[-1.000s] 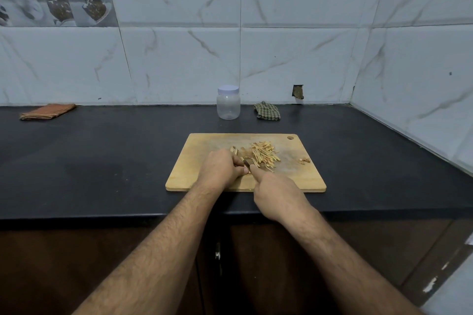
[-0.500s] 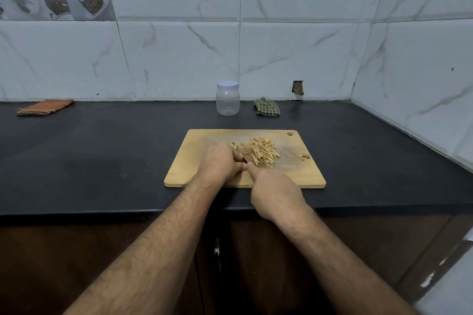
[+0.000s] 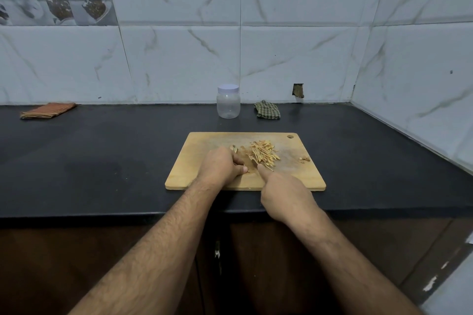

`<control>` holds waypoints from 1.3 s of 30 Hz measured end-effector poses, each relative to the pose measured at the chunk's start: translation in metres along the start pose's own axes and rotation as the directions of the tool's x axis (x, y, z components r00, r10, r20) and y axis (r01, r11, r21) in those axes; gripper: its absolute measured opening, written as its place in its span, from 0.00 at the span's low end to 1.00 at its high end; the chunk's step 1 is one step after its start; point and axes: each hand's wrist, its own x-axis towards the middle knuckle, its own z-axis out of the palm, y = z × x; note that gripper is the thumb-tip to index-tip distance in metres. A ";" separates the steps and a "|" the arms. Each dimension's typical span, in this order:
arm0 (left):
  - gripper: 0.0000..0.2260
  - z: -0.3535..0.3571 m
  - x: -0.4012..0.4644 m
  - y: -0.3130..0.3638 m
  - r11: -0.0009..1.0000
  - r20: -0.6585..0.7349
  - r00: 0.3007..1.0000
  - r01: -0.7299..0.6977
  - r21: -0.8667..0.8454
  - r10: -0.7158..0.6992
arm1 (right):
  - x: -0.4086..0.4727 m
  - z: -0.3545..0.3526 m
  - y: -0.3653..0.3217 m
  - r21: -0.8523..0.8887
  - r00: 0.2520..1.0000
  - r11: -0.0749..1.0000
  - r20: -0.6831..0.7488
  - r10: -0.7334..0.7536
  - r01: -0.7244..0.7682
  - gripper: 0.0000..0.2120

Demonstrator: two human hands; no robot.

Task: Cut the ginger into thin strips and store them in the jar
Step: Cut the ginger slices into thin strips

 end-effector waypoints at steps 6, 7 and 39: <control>0.10 -0.001 0.003 -0.002 1.000 0.015 1.000 0.001 -0.003 -0.001 | 0.000 0.006 0.002 0.091 0.999 0.995 -0.020 -0.045 0.047 0.32; 0.10 -0.001 0.003 -0.002 1.000 0.004 1.000 0.007 -0.007 -0.007 | 0.000 0.007 0.002 0.098 0.998 0.994 -0.028 -0.050 0.052 0.32; 0.05 -0.003 0.008 0.007 0.985 0.021 0.991 0.132 -0.111 -0.130 | -0.012 0.008 0.004 -0.003 0.997 0.998 0.052 -0.061 0.061 0.34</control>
